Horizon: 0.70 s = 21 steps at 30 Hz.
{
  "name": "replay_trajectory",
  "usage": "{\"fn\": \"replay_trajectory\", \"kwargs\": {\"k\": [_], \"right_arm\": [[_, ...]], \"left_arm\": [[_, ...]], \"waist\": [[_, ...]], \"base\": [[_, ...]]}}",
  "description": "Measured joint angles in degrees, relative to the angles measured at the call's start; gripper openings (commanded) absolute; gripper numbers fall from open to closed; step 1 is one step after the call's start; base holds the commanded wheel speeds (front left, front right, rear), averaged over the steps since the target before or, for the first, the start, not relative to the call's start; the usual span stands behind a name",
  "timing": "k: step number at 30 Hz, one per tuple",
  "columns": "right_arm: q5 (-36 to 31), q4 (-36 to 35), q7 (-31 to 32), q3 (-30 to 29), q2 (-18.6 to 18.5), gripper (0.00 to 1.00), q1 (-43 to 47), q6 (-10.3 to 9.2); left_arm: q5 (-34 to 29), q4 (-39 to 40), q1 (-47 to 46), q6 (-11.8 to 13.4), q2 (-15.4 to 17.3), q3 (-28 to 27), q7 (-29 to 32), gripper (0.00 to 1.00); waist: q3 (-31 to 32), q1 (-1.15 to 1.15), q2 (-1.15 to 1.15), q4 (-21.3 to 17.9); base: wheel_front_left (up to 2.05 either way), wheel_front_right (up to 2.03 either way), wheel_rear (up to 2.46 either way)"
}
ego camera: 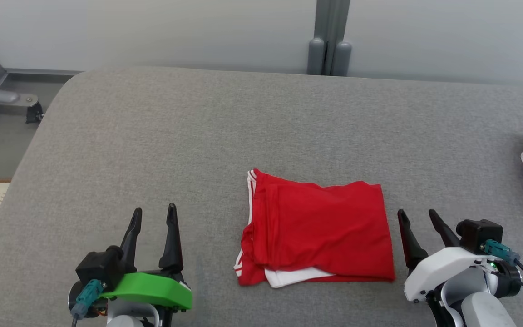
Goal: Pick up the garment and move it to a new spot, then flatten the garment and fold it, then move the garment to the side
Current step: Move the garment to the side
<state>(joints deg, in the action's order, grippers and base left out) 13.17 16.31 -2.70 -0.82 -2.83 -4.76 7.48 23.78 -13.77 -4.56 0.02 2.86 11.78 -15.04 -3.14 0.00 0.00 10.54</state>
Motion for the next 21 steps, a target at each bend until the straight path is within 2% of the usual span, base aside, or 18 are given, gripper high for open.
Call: {"fn": "replay_trajectory", "kwargs": {"k": [14, 15, 16, 17, 18, 19, 20, 21], "right_arm": [[-1.26, 12.14, 12.05, -1.77, -0.07, 1.0, -6.28, 0.0], [-1.33, 12.36, 12.32, -1.78, -0.09, 0.96, -6.71, 0.0], [-1.34, 12.67, 12.49, -1.67, -0.1, 0.84, -7.23, 0.0], [-1.29, 12.88, 12.8, -1.43, -0.16, 0.38, -7.64, 0.0], [-1.2, 13.02, 12.98, -1.15, -0.19, 0.25, -7.92, 0.0], [-1.09, 13.14, 13.23, -0.7, -0.16, 0.05, -8.33, 0.0], [-1.08, 13.15, 13.26, -0.45, -0.19, 0.0, -8.6, 0.0], [-1.08, 13.14, 13.13, -0.24, -0.15, 0.0, -8.77, 0.01]], "left_arm": [[0.88, 0.64, -0.29, 0.57, 0.0, -0.08, 0.0, 1.0], [0.88, 0.68, -0.29, 0.58, 0.0, -0.13, 0.0, 1.0], [0.88, 0.76, -0.29, 0.62, 0.0, -0.29, 0.0, 1.0], [0.87, 0.79, -0.29, 0.73, 0.0, -0.34, 0.01, 1.0], [0.86, 0.8, -0.28, 0.76, 0.0, -0.32, 0.0, 1.0], [0.78, 0.85, -0.28, 0.75, 0.0, -0.32, 0.0, 1.0], [0.76, 0.89, -0.27, 0.74, -0.01, -0.31, 0.0, 1.0], [0.64, 0.9, -0.27, 0.67, 0.01, -0.34, 0.0, 1.0]], "waist": [[-3.04, 0.0, 0.0, 8.64], [-3.27, 0.0, 0.0, 8.84], [-3.56, 0.0, 0.0, 8.99], [-3.8, 0.0, 0.0, 9.0], [-3.9, 0.0, 0.0, 8.87], [-4.0, 0.0, 0.0, 8.62], [-4.08, 0.0, 0.0, 8.28], [-4.14, 0.0, 0.0, 7.85]], "base": [[0.0, 0.0, 0.0], [0.0, 0.0, 0.0], [0.0, 0.0, 0.0], [0.0, 0.0, 0.0], [0.0, 0.0, 0.0], [0.0, 0.0, 0.0], [0.0, 0.0, 0.0], [0.0, 0.0, 0.0]]}}
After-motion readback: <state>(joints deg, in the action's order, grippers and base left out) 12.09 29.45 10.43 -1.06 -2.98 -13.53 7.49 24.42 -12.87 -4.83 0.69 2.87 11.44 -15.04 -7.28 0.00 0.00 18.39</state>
